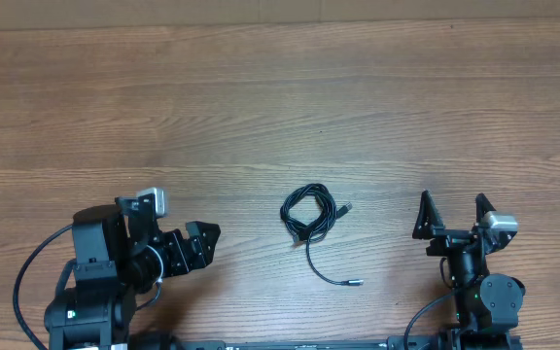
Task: Untangle cables
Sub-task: 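Move the left gripper forward over the coiled black cable, then lower the left gripper and grasp the black cable coil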
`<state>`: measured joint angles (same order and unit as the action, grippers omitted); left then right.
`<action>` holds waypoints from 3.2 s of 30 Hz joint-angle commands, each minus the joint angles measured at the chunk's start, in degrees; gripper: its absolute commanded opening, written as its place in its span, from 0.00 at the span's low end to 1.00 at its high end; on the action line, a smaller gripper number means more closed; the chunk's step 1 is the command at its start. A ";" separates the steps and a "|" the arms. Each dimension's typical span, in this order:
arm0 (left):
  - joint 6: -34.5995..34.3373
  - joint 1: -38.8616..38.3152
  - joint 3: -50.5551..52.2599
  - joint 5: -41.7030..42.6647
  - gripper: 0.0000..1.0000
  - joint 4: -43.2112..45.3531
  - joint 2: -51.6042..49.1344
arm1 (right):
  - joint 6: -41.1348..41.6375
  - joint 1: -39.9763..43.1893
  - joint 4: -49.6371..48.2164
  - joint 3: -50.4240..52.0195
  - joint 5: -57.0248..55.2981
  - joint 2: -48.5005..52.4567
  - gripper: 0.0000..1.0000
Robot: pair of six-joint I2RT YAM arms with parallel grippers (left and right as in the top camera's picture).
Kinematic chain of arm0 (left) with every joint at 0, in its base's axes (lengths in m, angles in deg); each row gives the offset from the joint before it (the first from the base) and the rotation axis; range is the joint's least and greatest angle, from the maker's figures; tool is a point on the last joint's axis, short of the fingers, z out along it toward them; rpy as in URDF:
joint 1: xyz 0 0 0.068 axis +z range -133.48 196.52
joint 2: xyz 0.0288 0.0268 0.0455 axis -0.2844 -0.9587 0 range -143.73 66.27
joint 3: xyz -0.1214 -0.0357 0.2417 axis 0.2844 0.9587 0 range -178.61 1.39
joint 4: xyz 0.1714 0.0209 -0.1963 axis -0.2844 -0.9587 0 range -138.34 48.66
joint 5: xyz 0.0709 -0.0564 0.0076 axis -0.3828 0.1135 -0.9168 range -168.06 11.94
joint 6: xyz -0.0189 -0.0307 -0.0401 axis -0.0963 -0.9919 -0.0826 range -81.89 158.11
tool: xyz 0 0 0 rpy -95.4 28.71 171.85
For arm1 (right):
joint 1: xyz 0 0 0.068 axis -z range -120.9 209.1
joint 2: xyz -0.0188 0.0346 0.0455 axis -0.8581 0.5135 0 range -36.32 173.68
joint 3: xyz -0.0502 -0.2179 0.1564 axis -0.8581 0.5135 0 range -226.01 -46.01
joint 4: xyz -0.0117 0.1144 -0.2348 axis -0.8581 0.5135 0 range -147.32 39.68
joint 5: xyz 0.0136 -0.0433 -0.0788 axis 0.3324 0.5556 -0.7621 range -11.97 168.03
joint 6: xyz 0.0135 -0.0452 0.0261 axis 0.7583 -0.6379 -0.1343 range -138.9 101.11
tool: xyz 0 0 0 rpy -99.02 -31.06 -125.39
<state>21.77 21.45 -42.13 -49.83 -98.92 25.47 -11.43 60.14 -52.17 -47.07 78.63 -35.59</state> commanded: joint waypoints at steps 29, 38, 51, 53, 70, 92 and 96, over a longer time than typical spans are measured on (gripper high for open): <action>-8.61 -26.62 -11.50 -12.68 0.85 5.97 -23.50 | -0.07 0.04 -0.31 0.59 -0.52 -0.13 1.00; -20.13 -35.41 -11.50 -18.32 0.74 13.38 -35.04 | -0.07 0.04 -0.31 0.59 -0.52 -0.13 1.00; -36.06 -38.84 -11.47 -23.80 0.69 23.52 -52.02 | -0.07 0.04 -0.31 0.59 -0.52 -0.13 1.00; -36.46 -38.88 -11.47 -23.71 0.69 25.59 -54.12 | -0.07 0.04 -0.31 0.59 -0.52 -0.13 1.00; -35.65 -38.23 -11.50 -22.47 0.04 29.27 -62.36 | -0.07 0.04 -0.31 0.59 -0.52 -0.13 1.00; -53.09 -26.10 -12.22 -22.69 0.04 5.77 -49.18 | -0.07 0.04 -0.31 0.59 -0.52 -0.13 1.00; -53.11 -26.12 -12.22 -22.05 0.45 5.99 -49.18 | -0.07 0.04 -0.31 0.59 -0.52 -0.13 1.00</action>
<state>-29.29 -4.39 -54.16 -72.30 -93.15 -24.58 -11.43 60.14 -52.17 -47.07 78.63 -35.57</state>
